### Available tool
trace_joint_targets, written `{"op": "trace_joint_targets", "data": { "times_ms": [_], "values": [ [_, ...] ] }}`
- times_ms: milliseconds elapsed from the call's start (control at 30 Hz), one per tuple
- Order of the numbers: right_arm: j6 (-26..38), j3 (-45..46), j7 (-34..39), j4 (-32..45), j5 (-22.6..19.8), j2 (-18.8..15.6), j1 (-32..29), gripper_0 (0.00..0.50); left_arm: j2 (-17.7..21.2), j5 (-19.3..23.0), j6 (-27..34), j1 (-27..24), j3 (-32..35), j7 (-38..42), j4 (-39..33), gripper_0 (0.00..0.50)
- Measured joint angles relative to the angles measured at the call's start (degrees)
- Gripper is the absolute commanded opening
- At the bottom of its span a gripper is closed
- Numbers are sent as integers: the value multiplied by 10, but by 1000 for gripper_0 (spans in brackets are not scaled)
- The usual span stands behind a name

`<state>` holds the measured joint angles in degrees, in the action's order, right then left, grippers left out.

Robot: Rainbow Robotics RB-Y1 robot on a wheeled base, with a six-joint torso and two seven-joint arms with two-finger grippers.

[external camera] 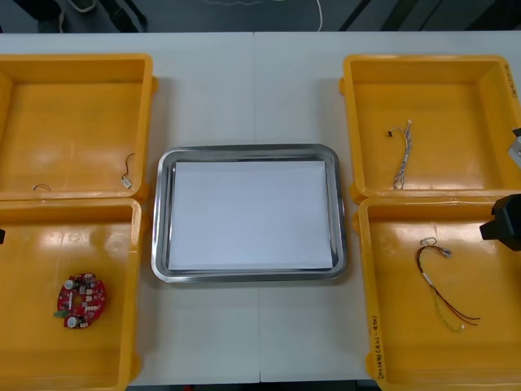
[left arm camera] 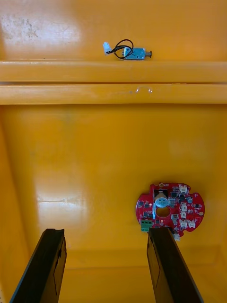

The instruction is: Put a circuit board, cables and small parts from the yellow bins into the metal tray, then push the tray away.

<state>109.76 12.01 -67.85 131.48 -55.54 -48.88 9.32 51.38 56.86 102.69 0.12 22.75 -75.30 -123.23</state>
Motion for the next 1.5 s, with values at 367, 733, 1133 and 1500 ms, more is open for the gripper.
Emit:
{"op": "trace_joint_targets", "data": {
  "times_ms": [367, 733, 1133, 1500],
  "values": [
    [0, 0, 0, 0, 0, 0, 0, 500, 0, 0, 0, 0, 0, 0, 0, 500],
    [0, 0, 0, 0, 0, 0, 0, 500, 0, 0, 0, 0, 0, 0, 0, 500],
    [0, 0, 0, 0, 0, 0, 0, 500, 0, 0, 0, 0, 0, 0, 0, 500],
    [0, 0, 0, 0, 0, 0, 0, 500, 0, 0, 0, 0, 0, 0, 0, 500]
  ]
}}
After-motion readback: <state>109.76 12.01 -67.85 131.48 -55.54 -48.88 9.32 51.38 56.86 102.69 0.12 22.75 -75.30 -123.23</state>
